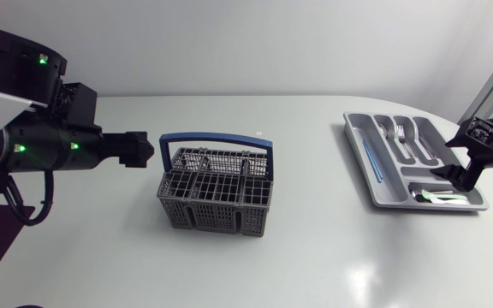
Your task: Unload the cutlery basket into the drawer organizer.
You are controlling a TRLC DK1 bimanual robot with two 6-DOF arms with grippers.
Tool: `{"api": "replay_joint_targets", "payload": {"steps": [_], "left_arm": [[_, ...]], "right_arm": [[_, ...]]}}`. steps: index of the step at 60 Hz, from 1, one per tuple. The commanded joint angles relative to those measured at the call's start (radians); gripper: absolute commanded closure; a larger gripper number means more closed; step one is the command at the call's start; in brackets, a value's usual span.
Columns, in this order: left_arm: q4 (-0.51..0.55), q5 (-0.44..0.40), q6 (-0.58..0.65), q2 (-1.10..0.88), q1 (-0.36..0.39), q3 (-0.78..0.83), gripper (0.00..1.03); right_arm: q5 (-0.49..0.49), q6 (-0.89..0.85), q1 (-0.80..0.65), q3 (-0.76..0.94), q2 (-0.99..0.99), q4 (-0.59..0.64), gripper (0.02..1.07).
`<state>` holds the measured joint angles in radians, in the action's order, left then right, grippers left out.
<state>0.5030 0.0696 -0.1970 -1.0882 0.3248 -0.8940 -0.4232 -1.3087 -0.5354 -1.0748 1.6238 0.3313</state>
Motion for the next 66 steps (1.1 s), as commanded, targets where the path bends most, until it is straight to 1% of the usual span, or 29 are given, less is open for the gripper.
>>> {"api": "replay_joint_targets", "payload": {"steps": [1,10,16,17,18,20,24,28,31,32,36,41,48,58,66], "left_arm": [[-0.006,0.007,0.037,0.028,-0.020,0.036,0.05],[-0.024,0.007,0.065,0.071,-0.050,0.083,0.05],[-0.034,0.007,0.085,0.100,-0.059,0.115,0.05],[-0.035,0.007,0.085,0.102,-0.061,0.116,0.05],[-0.040,0.007,0.091,0.114,-0.064,0.129,0.05],[-0.041,0.007,0.097,0.125,-0.066,0.138,0.05],[-0.046,0.007,0.110,0.145,-0.075,0.162,0.05],[-0.060,0.007,0.120,0.165,-0.087,0.193,0.05],[-0.069,0.007,0.133,0.179,-0.092,0.211,0.05],[-0.075,0.007,0.137,0.186,-0.092,0.221,0.05],[-0.081,0.007,0.146,0.202,-0.099,0.239,0.05],[-0.095,0.007,0.163,0.221,-0.121,0.264,0.05],[-0.103,0.007,0.176,0.240,-0.132,0.285,0.05],[-0.129,0.007,0.185,0.269,-0.139,0.329,0.05],[-0.156,0.007,0.189,0.290,-0.142,0.377,0.05]], "right_arm": [[-0.005,0.172,0.017,0.049,-0.047,-0.035,0.06],[-0.002,0.316,0.049,0.131,-0.148,-0.107,0.06],[0.038,0.463,0.084,0.222,-0.242,-0.250,0.06],[0.040,0.468,0.087,0.227,-0.248,-0.256,0.06],[0.054,0.511,0.103,0.260,-0.285,-0.314,0.06],[0.077,0.543,0.118,0.291,-0.315,-0.354,0.06],[0.192,0.595,0.180,0.377,-0.400,-0.483,0.06],[0.353,0.628,0.258,0.486,-0.482,-0.681,0.06],[0.423,0.615,0.310,0.530,-0.513,-0.755,0.06],[0.440,0.606,0.331,0.547,-0.528,-0.765,0.06],[0.449,0.609,0.374,0.575,-0.565,-0.761,0.06],[0.482,0.654,0.430,0.610,-0.627,-0.765,0.06],[0.521,0.744,0.473,0.639,-0.702,-0.764,0.06],[0.571,0.789,0.545,0.710,-0.818,-0.778,0.06],[0.572,0.881,0.554,0.759,-0.907,-0.778,0.06]]}}
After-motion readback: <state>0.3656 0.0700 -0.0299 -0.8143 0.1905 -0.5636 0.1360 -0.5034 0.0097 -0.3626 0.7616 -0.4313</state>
